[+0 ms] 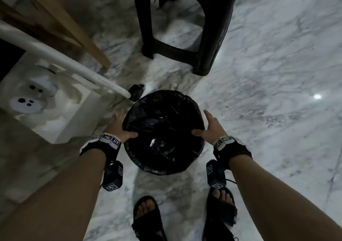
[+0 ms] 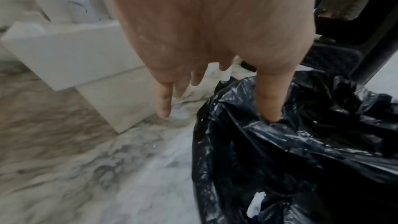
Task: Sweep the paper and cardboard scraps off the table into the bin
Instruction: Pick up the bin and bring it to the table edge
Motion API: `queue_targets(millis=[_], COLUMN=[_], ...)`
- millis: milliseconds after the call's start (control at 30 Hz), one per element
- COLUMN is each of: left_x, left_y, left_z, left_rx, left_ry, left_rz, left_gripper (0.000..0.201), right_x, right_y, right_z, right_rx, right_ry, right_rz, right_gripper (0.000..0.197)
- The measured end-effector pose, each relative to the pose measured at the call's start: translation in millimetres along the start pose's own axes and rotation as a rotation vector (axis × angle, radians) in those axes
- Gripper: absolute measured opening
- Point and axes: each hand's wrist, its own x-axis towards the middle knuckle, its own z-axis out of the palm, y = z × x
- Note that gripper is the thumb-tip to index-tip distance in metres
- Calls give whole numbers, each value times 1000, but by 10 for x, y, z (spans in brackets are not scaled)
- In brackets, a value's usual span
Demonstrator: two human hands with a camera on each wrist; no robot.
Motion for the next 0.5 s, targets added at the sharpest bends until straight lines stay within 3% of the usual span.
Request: queue_targets(millis=[200,367,500], left_x=[256,179,-120], left_y=[-246,-214,-19], left_z=[276,344,169], left_rx=[-177,-146,-134], left_ry=[-34,31,-25], left_rz=[-23,18,35], left_gripper=[132,114,108], right_x=[294,299,5], right_y=[169,261,247], right_z=[257,295,58], right_rx=[10,-43,-47], right_ry=[36,137,166], right_rz=[3,-54,-52], right_gripper=[99,81,79])
